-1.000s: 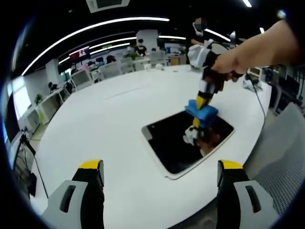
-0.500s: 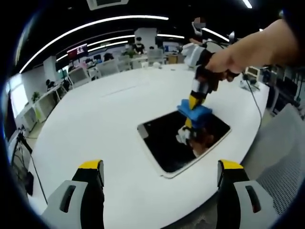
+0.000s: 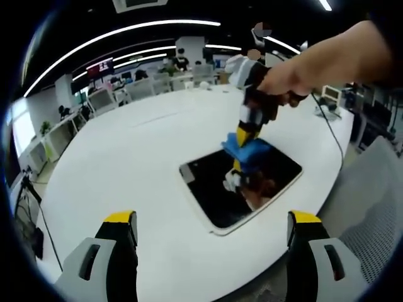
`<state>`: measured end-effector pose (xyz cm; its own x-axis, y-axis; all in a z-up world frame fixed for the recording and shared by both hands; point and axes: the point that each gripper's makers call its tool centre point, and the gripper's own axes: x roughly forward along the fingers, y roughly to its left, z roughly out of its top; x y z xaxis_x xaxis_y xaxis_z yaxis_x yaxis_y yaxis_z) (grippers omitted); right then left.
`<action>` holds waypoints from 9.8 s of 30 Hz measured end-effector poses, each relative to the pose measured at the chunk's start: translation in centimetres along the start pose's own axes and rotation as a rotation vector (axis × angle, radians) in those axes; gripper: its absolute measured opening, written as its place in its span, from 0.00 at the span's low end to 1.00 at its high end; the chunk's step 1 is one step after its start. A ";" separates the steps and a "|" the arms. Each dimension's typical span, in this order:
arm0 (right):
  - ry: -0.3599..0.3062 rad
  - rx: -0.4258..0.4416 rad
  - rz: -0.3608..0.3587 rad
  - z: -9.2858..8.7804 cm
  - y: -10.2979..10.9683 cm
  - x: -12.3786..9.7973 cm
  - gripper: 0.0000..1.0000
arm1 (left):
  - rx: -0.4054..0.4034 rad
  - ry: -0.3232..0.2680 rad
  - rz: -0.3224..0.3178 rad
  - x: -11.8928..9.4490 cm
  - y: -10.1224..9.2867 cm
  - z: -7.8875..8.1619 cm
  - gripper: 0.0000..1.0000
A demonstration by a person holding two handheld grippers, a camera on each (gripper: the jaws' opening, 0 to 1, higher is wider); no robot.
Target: Wipe the mirror surface with the cleaning cloth until all visible marks leave the cleaned area.
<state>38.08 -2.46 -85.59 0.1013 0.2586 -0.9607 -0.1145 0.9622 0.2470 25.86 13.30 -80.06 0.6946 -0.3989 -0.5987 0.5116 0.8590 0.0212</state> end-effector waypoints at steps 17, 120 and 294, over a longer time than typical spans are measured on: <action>0.002 -0.046 0.028 0.6 4.5 1.3 0.02 | 0.019 0.006 -0.003 0.1 -0.1 -0.1 1.00; 0.018 -0.272 0.155 -4.2 12.1 2.7 0.02 | 0.042 -0.014 -0.007 -0.1 -0.2 0.2 0.99; -0.085 -0.093 -0.021 -10.0 -6.2 -2.6 0.03 | 0.013 -0.050 -0.020 -0.5 -0.4 1.0 0.99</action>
<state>28.65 -9.91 -85.91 0.1879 0.2486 -0.9502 -0.2021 0.9565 0.2103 25.83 12.83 -79.00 0.7084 -0.4313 -0.5587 0.5316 0.8467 0.0204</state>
